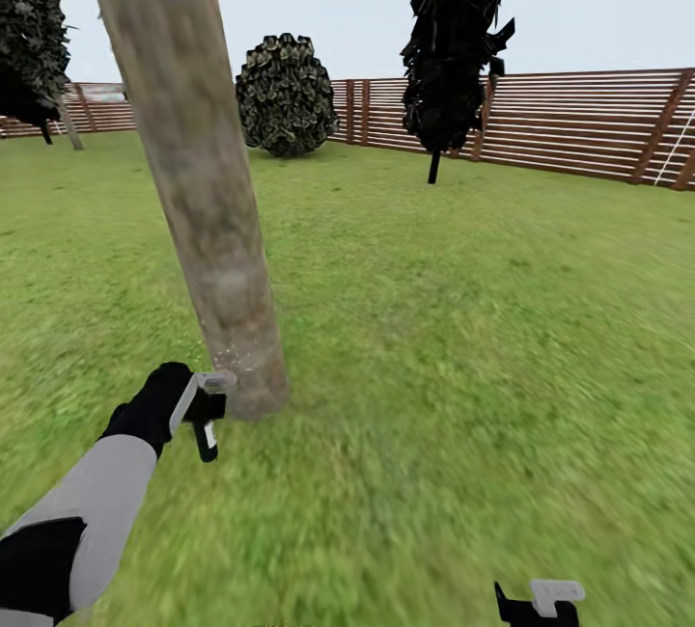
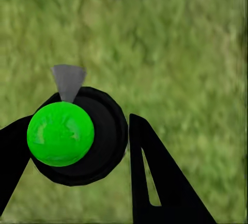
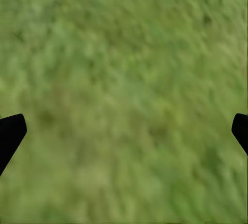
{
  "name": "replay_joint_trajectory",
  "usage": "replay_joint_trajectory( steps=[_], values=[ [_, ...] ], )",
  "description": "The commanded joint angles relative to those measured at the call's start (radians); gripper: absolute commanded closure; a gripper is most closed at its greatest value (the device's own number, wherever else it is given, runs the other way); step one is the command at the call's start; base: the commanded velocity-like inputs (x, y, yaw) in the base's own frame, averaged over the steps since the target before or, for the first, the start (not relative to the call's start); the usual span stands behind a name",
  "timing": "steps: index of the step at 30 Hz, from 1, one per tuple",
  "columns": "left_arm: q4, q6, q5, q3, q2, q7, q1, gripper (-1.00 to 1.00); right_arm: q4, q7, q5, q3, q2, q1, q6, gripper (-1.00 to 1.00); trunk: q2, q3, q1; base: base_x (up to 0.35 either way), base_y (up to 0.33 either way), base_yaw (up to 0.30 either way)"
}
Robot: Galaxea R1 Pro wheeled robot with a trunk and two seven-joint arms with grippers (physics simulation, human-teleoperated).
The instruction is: In the garden, pick up the pesticide atomizer on the floor and spray pesticide onto both trees until each tree trunk is fully covered.
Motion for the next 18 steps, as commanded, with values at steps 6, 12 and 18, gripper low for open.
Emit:
replay_joint_trajectory(
  steps=[6,12,18],
  values=[
    [-0.006,0.042,-0.014,-0.044,-0.053,-0.006,-0.047,1.0,0.0,0.003,0.006,-0.008,-0.003,-0.001,-0.005,-1.0,0.0,-0.001,0.0,0.0,0.0,0.09],
    [-0.006,0.048,-0.01,-0.053,0.065,-0.013,-0.053,1.0,0.0,0.003,0.006,-0.008,-0.007,0.0,-0.005,-1.0,0.0,-0.001,0.0,0.0,0.0,0.002],
    [-0.049,0.056,-0.011,-0.119,0.008,-0.014,-0.061,1.0,0.0,0.003,0.006,-0.008,-0.006,0.0,-0.005,-1.0,0.0,-0.001,0.0,0.0,0.0,0.037]
  ],
)
